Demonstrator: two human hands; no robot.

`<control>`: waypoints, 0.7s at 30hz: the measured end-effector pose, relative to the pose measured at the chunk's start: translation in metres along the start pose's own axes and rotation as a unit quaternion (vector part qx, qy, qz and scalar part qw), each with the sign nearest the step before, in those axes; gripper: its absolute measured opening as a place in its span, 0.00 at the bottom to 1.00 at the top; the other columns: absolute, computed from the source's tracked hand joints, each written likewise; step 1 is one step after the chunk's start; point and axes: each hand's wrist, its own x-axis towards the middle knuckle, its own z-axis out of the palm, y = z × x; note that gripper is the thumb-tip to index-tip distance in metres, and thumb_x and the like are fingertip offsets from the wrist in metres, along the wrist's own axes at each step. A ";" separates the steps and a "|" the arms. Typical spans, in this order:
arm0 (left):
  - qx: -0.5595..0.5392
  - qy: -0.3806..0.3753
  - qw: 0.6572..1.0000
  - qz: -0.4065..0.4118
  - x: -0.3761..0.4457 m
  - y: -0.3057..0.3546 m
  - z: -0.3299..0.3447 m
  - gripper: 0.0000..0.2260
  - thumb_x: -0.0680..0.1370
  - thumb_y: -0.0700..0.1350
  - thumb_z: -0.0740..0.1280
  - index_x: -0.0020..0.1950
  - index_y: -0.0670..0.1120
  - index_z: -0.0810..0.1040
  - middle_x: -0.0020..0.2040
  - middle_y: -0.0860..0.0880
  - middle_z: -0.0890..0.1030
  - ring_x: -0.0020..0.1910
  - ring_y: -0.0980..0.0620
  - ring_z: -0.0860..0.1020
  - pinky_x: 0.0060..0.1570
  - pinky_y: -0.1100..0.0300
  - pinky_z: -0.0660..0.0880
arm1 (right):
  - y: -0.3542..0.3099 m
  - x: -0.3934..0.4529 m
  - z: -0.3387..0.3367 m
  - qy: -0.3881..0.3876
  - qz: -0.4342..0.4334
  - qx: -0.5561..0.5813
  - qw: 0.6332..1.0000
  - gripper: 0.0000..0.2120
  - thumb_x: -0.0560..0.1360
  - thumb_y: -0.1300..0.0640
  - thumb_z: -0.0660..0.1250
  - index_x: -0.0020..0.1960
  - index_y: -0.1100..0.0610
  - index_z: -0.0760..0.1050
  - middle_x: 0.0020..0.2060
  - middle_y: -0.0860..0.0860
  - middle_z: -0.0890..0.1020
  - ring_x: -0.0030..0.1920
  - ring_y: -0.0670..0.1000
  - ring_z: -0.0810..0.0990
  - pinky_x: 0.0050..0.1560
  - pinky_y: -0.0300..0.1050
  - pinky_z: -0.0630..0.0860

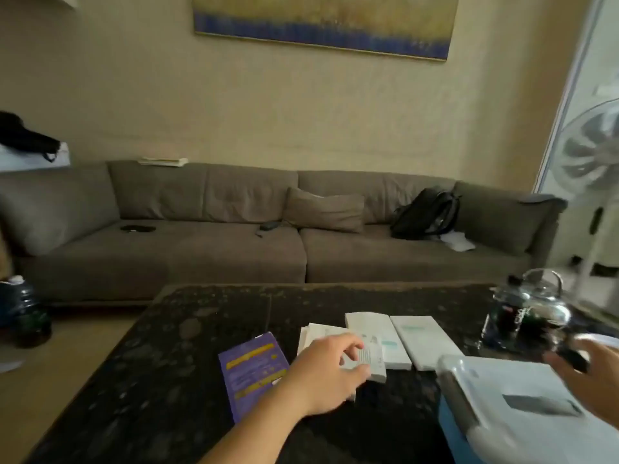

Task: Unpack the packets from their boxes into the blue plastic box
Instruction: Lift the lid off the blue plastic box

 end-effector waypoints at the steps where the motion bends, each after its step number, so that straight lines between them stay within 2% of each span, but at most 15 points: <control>1: -0.030 -0.018 0.999 -0.019 -0.002 0.007 0.008 0.16 0.79 0.56 0.65 0.66 0.58 0.72 0.56 0.60 0.76 0.54 0.59 0.76 0.56 0.62 0.75 | 0.038 0.008 0.005 0.007 0.012 0.029 0.999 0.50 0.52 0.13 0.43 0.33 0.55 0.78 0.29 0.55 0.80 0.33 0.59 0.79 0.39 0.55 0.77; 3: -0.063 -0.061 0.994 -0.057 -0.004 0.020 0.025 0.18 0.79 0.57 0.65 0.68 0.57 0.71 0.57 0.58 0.78 0.55 0.57 0.77 0.60 0.59 0.75 | 0.064 0.008 0.008 0.000 0.076 0.038 0.996 0.45 0.52 0.14 0.55 0.25 0.58 0.77 0.24 0.53 0.79 0.31 0.57 0.80 0.38 0.52 0.76; 5: -0.083 -0.085 0.989 -0.088 0.002 0.030 0.045 0.21 0.79 0.58 0.65 0.70 0.56 0.69 0.60 0.55 0.79 0.56 0.56 0.78 0.63 0.55 0.75 | 0.056 -0.010 -0.008 -0.033 0.114 0.059 0.991 0.32 0.58 0.23 0.65 0.28 0.54 0.80 0.33 0.53 0.84 0.38 0.55 0.83 0.45 0.53 0.76; 7: -0.139 -0.091 0.976 -0.139 0.012 0.037 0.062 0.24 0.78 0.61 0.63 0.72 0.55 0.66 0.62 0.52 0.78 0.53 0.57 0.78 0.58 0.57 0.76 | 0.027 -0.033 -0.030 -0.045 0.110 0.079 0.990 0.13 0.67 0.35 0.70 0.33 0.43 0.77 0.45 0.54 0.84 0.46 0.56 0.81 0.54 0.52 0.75; 8: -0.168 -0.070 0.971 -0.156 0.014 0.038 0.070 0.25 0.78 0.62 0.62 0.72 0.54 0.65 0.64 0.51 0.76 0.52 0.57 0.78 0.55 0.59 0.77 | 0.014 -0.042 -0.041 -0.043 0.106 0.086 0.990 0.10 0.71 0.44 0.72 0.33 0.42 0.75 0.45 0.53 0.84 0.46 0.56 0.80 0.55 0.50 0.75; 10: -0.205 -0.021 0.960 -0.187 0.016 0.037 0.082 0.27 0.78 0.64 0.60 0.72 0.51 0.68 0.67 0.51 0.74 0.56 0.56 0.76 0.58 0.58 0.75 | -0.015 -0.065 -0.054 -0.069 0.113 0.122 0.984 0.09 0.71 0.51 0.75 0.33 0.44 0.79 0.38 0.50 0.84 0.42 0.52 0.80 0.50 0.46 0.74; 12: -0.207 0.020 0.952 -0.224 0.017 0.035 0.084 0.27 0.78 0.64 0.61 0.71 0.49 0.69 0.64 0.51 0.75 0.57 0.54 0.74 0.63 0.56 0.71 | -0.029 -0.080 -0.054 -0.088 0.101 0.137 0.981 0.07 0.69 0.53 0.77 0.34 0.46 0.81 0.33 0.46 0.84 0.39 0.49 0.81 0.45 0.43 0.72; 15: -0.188 0.022 0.951 -0.246 0.004 0.024 0.070 0.25 0.80 0.59 0.62 0.73 0.49 0.68 0.64 0.51 0.75 0.54 0.56 0.73 0.58 0.59 0.71 | -0.048 -0.103 -0.047 -0.098 0.086 0.146 0.981 0.04 0.71 0.54 0.74 0.39 0.48 0.81 0.33 0.45 0.82 0.38 0.47 0.79 0.43 0.42 0.70; 17: -0.167 0.010 0.958 -0.233 -0.013 0.007 0.052 0.24 0.80 0.58 0.63 0.73 0.51 0.67 0.65 0.52 0.75 0.57 0.56 0.74 0.60 0.60 0.72 | -0.068 -0.120 -0.041 -0.102 0.069 0.148 0.981 0.02 0.71 0.53 0.73 0.41 0.48 0.80 0.33 0.44 0.82 0.40 0.48 0.79 0.44 0.42 0.71; 19: -0.151 0.000 0.961 -0.231 -0.034 -0.014 0.030 0.24 0.79 0.57 0.65 0.73 0.53 0.67 0.65 0.53 0.75 0.59 0.57 0.75 0.56 0.64 0.74 | -0.093 -0.139 -0.032 -0.118 0.053 0.155 0.979 0.02 0.71 0.52 0.73 0.42 0.48 0.80 0.34 0.44 0.82 0.40 0.49 0.80 0.46 0.42 0.72; 21: -0.147 0.000 0.958 -0.246 -0.058 -0.039 0.003 0.25 0.76 0.58 0.67 0.72 0.55 0.69 0.66 0.55 0.75 0.61 0.58 0.75 0.59 0.62 0.74 | -0.121 -0.156 -0.018 -0.150 0.042 0.165 0.974 0.03 0.72 0.51 0.72 0.45 0.47 0.79 0.35 0.45 0.81 0.39 0.47 0.80 0.47 0.42 0.73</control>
